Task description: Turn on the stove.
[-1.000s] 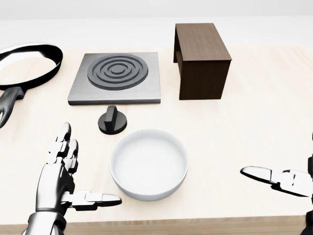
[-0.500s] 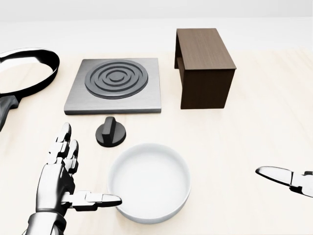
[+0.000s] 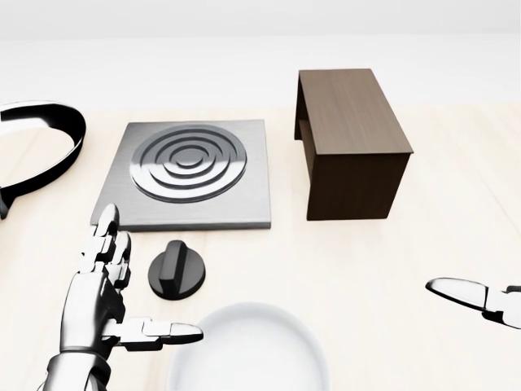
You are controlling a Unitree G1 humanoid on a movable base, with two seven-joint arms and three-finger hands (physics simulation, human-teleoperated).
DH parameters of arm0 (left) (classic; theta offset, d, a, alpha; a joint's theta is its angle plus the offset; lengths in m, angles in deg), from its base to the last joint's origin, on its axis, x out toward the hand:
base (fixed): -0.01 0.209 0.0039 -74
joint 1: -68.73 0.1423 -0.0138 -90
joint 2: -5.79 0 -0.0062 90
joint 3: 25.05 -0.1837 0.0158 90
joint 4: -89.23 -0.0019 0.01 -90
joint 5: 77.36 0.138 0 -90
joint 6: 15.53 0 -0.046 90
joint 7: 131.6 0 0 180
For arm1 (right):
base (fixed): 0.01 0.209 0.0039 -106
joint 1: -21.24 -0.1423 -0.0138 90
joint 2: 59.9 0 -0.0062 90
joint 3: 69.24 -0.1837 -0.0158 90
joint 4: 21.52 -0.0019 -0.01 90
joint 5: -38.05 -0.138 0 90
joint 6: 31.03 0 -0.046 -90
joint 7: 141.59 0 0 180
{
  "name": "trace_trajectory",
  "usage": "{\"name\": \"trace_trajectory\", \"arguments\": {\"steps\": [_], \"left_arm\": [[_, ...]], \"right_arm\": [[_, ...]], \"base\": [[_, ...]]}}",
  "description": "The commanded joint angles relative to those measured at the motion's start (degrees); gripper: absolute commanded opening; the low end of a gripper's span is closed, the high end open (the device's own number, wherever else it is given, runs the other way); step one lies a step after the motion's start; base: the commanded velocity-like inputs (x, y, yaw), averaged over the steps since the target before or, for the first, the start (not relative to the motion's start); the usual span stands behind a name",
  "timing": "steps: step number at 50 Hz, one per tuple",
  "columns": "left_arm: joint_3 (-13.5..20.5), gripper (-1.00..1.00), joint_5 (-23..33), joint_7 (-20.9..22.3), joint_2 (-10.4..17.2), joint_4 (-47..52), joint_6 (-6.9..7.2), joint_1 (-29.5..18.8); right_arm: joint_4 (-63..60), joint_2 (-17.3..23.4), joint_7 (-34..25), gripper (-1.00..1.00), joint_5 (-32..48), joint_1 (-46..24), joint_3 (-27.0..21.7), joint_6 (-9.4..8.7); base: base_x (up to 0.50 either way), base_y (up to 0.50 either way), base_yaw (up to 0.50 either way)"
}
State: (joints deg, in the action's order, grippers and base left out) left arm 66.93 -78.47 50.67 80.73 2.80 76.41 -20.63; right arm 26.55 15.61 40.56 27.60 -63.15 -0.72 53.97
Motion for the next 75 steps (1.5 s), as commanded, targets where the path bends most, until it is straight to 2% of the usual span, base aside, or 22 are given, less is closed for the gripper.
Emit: {"name": "trace_trajectory", "arguments": {"steps": [1, 14, 21, 26, 31, 34, 37, 42, 47, 52, 53, 55, 56, 58, 62, 63, 66, 69, 75], "left_arm": [[-0.01, 1.0, -0.03, 0.03, -0.01, 0.52, 0.34, 0.2], [0.06, 1.0, -0.05, 0.02, -0.01, -0.39, -0.21, -0.19], [0.0, 1.0, -0.09, -0.03, -0.02, 0.35, 0.4, -0.09], [0.02, 1.0, -0.12, 0.07, 0.0, -0.51, -0.13, -0.25], [0.28, 1.0, 0.07, -0.28, 0.34, -2.42, 1.04, -2.91], [0.77, 1.0, -0.12, -0.18, 0.59, -6.62, -0.26, -4.27], [0.95, 1.0, -0.66, 0.19, 0.74, -9.15, -0.73, -5.15], [0.89, 1.0, -0.69, 0.42, 0.85, -14.48, -2.85, -6.21], [0.81, 1.0, -0.5, 0.36, 0.97, -16.52, -3.24, -6.61], [0.67, 1.0, -0.67, 0.9, 0.82, -20.26, -5.41, -6.63], [0.63, 1.0, -0.7, 0.94, 0.8, -20.45, -5.49, -6.66], [0.41, 1.0, -0.68, 0.96, 0.73, -19.61, -4.74, -6.52], [0.12, 1.0, -0.71, 1.05, 0.59, -17.76, -3.55, -5.89], [0.04, 1.0, -1.66, 1.91, 0.37, -16.32, -2.27, -5.34], [-0.27, 1.0, -1.18, 1.79, 0.25, -15.61, -2.38, -4.74], [-0.39, 1.0, -1.02, 1.86, 0.18, -16.21, -2.97, -4.72], [-0.66, 1.0, -0.78, 1.83, 0.01, -16.16, -2.99, -4.43], [-0.65, 1.0, -0.66, 1.88, 0.02, -17.15, -3.76, -4.58], [-1.27, 1.0, -0.4, 2.05, -0.38, -16.73, -3.66, -3.8]], "right_arm": [[0.09, -0.04, -0.06, 1.0, 0.02, 0.07, 0.08, 0.0], [0.33, 0.07, -0.06, 1.0, -0.07, 0.0, 0.01, 0.0], [0.01, 0.13, -0.11, 1.0, -0.12, -0.08, -0.03, 0.0], [0.01, -0.14, -0.2, 1.0, -0.42, 0.09, -0.08, 0.0], [-0.09, -0.11, -0.13, 1.0, -0.4, 0.11, 0.17, 0.0], [-0.07, -0.1, -0.27, 1.0, -0.63, 0.19, -0.05, 0.0], [-0.82, -0.19, -0.21, 1.0, -0.76, 0.36, -0.06, 0.0], [-0.08, -0.16, -0.18, 1.0, -0.6, 0.17, 0.19, 0.0], [-0.8, -0.08, -0.07, 1.0, -0.63, 0.12, 0.29, 0.0], [-0.53, -0.22, -0.24, 1.0, -0.71, 0.4, 0.21, 0.0], [-0.57, -0.22, -0.26, 1.0, -0.71, 0.41, 0.18, 0.0], [-0.44, -0.22, -0.26, 1.0, -0.7, 0.31, 0.17, 0.0], [-0.41, -0.19, -0.18, 1.0, -0.63, 0.19, 0.3, 0.0], [-0.25, -0.25, -0.3, 1.0, -0.41, 0.37, 0.53, 0.0], [-0.22, -0.29, -0.43, 1.0, -0.5, 0.48, 0.4, 0.0], [-0.64, -0.28, -0.36, 1.0, -0.62, 0.5, 0.33, 0.0], [-0.09, -0.4, -0.39, 1.0, -0.4, 0.41, 0.59, 0.0], [-0.36, -0.42, -0.31, 1.0, -0.14, 0.47, 0.99, 0.0], [-0.51, -0.45, -0.5, 1.0, -0.5, 0.61, 0.55, 0.0]], "base": [[0.33, 0.0, 0.0], [0.33, 0.0, 0.0], [0.33, 0.0, 0.0], [0.27, 0.0, 0.0], [0.0, 0.0, 0.0], [0.0, 0.0, 0.0], [0.0, 0.0, 0.0], [0.0, 0.0, 0.0], [0.0, 0.0, 0.0], [0.0, 0.0, 0.0], [0.0, 0.0, 0.0], [0.0, 0.0, 0.0], [0.0, 0.0, 0.0], [0.0, 0.0, 0.0], [0.0, 0.0, 0.0], [0.0, 0.0, 0.0], [0.0, 0.0, 0.0], [0.0, 0.0, 0.0], [0.0, 0.0, 0.0]]}}
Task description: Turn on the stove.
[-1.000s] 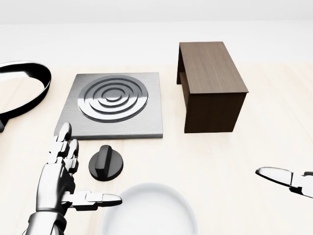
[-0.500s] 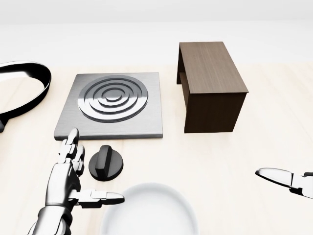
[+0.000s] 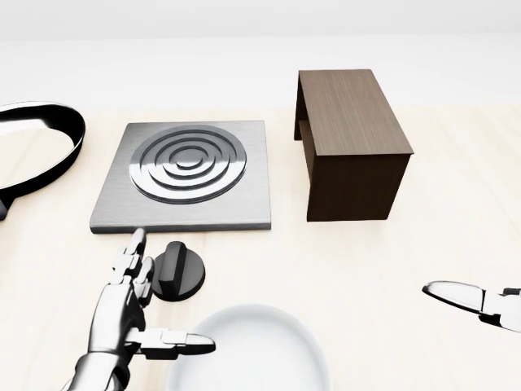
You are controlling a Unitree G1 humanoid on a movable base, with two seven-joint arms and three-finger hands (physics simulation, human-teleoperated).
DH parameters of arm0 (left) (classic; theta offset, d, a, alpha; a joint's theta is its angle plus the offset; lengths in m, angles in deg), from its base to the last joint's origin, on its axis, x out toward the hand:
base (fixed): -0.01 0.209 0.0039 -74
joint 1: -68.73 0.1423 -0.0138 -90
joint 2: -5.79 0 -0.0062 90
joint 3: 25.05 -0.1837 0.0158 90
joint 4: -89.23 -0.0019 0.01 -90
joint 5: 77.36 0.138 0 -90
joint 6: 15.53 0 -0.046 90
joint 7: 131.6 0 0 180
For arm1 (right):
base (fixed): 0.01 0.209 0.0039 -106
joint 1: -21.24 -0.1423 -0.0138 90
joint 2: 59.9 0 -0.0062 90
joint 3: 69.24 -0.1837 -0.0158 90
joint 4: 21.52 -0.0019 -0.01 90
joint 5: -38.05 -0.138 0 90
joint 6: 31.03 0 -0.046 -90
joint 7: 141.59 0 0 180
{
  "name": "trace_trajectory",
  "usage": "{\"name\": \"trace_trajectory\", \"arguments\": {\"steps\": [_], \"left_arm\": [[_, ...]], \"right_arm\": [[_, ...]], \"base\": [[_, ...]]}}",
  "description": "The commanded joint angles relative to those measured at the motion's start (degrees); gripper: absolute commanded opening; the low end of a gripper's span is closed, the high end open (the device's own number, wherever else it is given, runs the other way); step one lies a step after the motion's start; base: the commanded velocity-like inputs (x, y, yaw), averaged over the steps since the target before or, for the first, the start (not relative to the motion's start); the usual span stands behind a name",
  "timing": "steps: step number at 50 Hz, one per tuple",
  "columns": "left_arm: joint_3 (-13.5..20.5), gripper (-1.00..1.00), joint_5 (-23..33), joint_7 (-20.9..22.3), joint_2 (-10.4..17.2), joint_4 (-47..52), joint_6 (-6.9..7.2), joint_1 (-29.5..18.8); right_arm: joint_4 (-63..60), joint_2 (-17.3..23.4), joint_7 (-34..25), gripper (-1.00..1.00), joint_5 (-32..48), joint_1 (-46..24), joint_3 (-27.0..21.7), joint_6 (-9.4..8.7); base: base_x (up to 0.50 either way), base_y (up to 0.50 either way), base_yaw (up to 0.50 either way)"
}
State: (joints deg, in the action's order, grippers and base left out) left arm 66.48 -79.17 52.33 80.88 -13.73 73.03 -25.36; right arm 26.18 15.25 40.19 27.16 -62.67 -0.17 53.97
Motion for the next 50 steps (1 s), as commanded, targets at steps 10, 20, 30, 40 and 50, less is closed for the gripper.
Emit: {"name": "trace_trajectory", "arguments": {"steps": [10, 20, 30, 40, 50], "left_arm": [[-1.17, 1.0, 0.5, 0.81, -0.75, -3.06, -2.03, 0.63], [-5.86, 1.0, 1.6, 2.77, -2.13, 6.64, 3.29, 6.85], [-8.13, 1.0, 2.31, 2.89, -2.38, 10.17, 4.42, 9.31], [-9.64, 1.0, 2.74, 2.44, -2.67, 11.84, 5.82, 9.01], [-5.4, 1.0, 1.4, 1.5, -3.92, 4.44, 6.44, -7.94]], "right_arm": [[-0.33, -0.1, -0.18, 1.0, -0.32, 0.16, -0.27, 0.0], [-0.27, -0.1, -0.12, 1.0, -0.74, 0.1, -0.65, 0.0], [0.18, -0.16, -0.13, 1.0, -0.61, 0.28, -0.44, 0.0], [0.02, -0.11, -0.09, 1.0, -0.65, 0.24, -0.4, 0.0], [-0.13, 0.05, 0.02, 1.0, -0.66, -0.04, -0.36, 0.0]], "base": [[0.0, 0.0, 0.0], [0.0, 0.0, 0.0], [0.0, 0.0, 0.0], [0.0, 0.0, 0.0], [0.0, 0.0, 0.0]]}}
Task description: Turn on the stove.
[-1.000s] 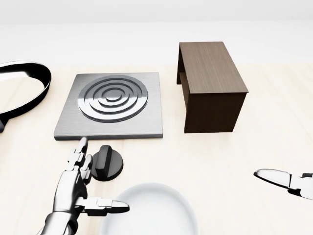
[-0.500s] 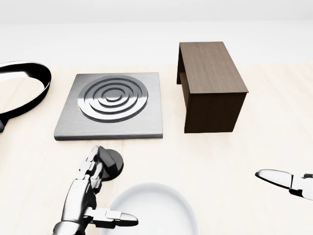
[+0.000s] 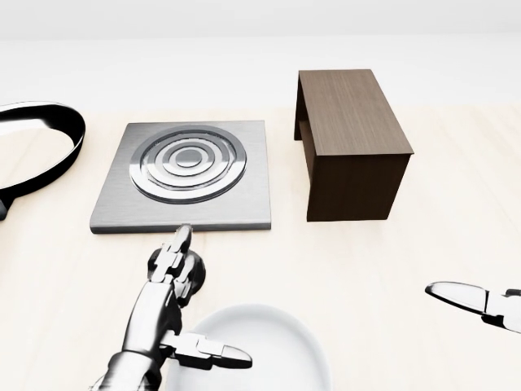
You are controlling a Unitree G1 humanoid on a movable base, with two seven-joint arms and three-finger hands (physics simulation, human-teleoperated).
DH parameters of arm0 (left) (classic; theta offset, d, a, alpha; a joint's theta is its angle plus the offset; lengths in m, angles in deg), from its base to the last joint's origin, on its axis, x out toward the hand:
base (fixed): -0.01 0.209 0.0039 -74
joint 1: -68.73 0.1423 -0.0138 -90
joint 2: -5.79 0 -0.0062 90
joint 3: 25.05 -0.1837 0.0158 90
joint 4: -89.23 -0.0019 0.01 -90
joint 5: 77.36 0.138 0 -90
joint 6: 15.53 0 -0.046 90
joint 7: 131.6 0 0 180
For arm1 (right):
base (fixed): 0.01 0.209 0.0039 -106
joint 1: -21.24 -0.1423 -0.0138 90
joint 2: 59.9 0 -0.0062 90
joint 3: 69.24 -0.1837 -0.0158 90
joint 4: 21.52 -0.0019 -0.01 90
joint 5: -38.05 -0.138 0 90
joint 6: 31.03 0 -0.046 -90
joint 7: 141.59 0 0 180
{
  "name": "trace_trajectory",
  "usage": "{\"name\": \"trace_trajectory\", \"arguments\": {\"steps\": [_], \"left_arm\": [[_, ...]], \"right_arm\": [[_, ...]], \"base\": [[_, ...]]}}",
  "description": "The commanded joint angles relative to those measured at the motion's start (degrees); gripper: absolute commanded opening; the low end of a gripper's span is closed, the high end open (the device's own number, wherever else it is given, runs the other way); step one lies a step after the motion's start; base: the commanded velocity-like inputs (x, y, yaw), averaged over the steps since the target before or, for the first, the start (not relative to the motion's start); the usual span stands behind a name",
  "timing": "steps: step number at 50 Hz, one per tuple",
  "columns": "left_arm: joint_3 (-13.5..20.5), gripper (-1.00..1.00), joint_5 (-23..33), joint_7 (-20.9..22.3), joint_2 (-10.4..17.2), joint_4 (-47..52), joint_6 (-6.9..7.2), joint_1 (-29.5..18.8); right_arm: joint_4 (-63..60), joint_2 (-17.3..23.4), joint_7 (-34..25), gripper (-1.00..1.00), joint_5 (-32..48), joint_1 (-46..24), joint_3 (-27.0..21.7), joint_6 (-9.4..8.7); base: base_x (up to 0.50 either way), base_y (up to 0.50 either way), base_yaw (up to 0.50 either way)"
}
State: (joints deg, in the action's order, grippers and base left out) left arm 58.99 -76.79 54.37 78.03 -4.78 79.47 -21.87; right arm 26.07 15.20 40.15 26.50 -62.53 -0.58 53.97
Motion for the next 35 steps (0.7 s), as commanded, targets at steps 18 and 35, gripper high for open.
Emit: {"name": "trace_trajectory", "arguments": {"steps": [18, 35], "left_arm": [[7.29, 1.0, -4.86, -1.88, 1.6, -29.92, 0.0, -36.51], [10.77, 1.0, -10.2, -6.96, 5.5, 27.58, 0.0, -15.97]], "right_arm": [[0.24, 0.06, -0.06, 1.0, -0.02, -0.12, -0.03, 0.0], [0.45, -0.22, -0.19, 1.0, 0.8, 0.29, 1.21, 0.0]], "base": [[0.0, 0.0, 0.0], [0.0, 0.0, 0.0]]}}
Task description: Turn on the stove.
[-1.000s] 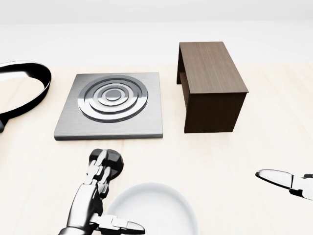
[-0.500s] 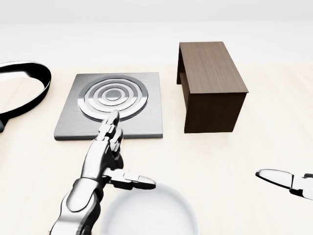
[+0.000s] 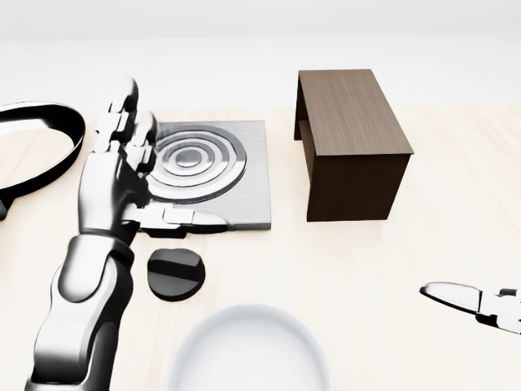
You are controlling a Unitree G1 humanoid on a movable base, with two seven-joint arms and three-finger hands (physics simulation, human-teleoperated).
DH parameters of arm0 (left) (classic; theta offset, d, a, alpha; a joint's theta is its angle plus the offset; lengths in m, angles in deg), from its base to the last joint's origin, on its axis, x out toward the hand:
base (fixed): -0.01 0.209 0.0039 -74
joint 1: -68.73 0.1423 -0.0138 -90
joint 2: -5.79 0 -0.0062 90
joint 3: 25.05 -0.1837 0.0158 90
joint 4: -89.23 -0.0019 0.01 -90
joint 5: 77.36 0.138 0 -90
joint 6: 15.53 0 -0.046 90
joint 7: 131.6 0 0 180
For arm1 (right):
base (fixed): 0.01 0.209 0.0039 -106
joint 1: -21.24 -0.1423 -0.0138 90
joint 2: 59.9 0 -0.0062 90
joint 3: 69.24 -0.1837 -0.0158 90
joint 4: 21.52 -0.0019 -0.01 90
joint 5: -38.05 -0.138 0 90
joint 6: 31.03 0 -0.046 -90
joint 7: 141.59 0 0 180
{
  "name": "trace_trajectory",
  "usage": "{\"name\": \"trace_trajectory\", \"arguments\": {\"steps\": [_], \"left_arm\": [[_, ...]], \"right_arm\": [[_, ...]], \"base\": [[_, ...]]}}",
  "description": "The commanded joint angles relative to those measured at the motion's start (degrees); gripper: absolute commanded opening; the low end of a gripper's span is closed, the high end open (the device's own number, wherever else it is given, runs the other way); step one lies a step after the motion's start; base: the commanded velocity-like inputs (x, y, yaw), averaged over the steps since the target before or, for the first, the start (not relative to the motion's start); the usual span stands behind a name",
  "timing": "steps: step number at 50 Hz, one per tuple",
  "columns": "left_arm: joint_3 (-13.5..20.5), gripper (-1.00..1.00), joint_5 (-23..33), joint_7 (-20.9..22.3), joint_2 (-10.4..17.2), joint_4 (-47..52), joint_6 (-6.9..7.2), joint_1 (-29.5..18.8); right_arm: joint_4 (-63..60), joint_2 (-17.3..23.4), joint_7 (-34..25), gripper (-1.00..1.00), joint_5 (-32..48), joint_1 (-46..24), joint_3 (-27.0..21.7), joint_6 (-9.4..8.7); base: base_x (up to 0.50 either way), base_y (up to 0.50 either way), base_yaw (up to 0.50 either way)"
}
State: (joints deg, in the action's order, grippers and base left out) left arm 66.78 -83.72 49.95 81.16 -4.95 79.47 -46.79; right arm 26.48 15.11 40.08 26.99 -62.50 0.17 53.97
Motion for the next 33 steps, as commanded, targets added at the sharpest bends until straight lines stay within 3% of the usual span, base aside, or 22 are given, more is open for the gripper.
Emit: {"name": "trace_trajectory", "arguments": {"steps": [1, 5, 11, 14, 22, 33], "left_arm": [[3.48, 1.0, -3.56, -2.7, 2.54, 29.67, 0.0, 9.92], [7.24, 1.0, -7.4, -3.7, 2.97, 38.51, 0.0, 14.3], [8.2, 1.0, -5.49, -4.32, 3.0, 39.13, 0.0, 18.35], [10.16, 1.0, -8.07, -4.69, 3.27, 39.2, 0.0, 18.63], [8.97, 1.0, -6.2, -2.79, 2.43, 43.01, 0.0, 23.12], [8.01, 1.0, -5.49, -2.37, 1.79, 44.93, 0.0, 23.54]], "right_arm": [[-0.38, -0.09, -0.05, 1.0, 0.2, 0.2, 0.4, 0.0], [-0.1, -0.08, 0.04, 1.0, 0.7, -0.09, 0.89, 0.0], [-0.91, -0.1, 0.17, 1.0, 0.99, -0.2, 1.16, 0.0], [-1.4, 0.09, 0.36, 1.0, 1.18, -0.56, 1.37, 0.0], [-1.33, -0.14, 0.23, 1.0, 1.76, -0.39, 1.89, 0.0], [-0.98, -0.29, -0.03, 1.0, 1.88, -0.07, 2.07, 0.0]], "base": [[0.0, 0.0, 0.0], [0.0, 0.0, 0.0], [0.0, 0.0, 0.0], [0.0, 0.0, 0.0], [0.0, 0.0, 0.0], [0.0, 0.0, 0.0]]}}
